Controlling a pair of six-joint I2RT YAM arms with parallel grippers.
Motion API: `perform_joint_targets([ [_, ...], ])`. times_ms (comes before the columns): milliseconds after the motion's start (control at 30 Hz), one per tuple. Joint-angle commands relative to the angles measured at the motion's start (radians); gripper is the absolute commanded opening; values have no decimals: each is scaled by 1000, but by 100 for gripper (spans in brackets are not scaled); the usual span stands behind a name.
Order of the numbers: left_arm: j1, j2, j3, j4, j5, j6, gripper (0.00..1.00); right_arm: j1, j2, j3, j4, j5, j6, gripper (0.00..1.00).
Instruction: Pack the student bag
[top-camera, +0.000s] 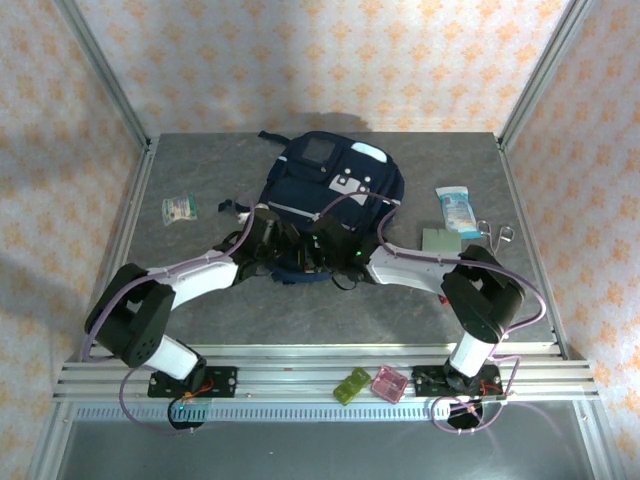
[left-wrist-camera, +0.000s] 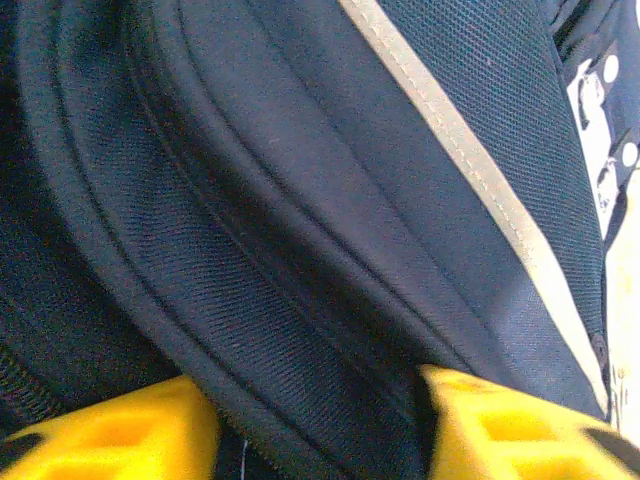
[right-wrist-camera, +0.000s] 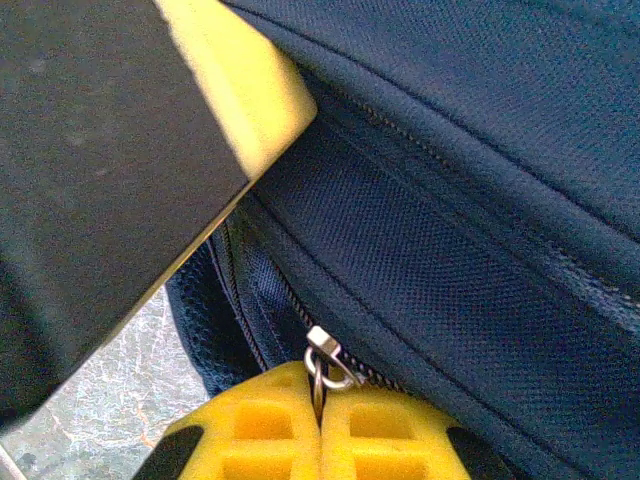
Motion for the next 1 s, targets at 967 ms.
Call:
perform_joint_targets([
  [967, 213, -17, 198, -102, 20, 236, 3, -73, -180, -161, -51, 109, -35, 0],
])
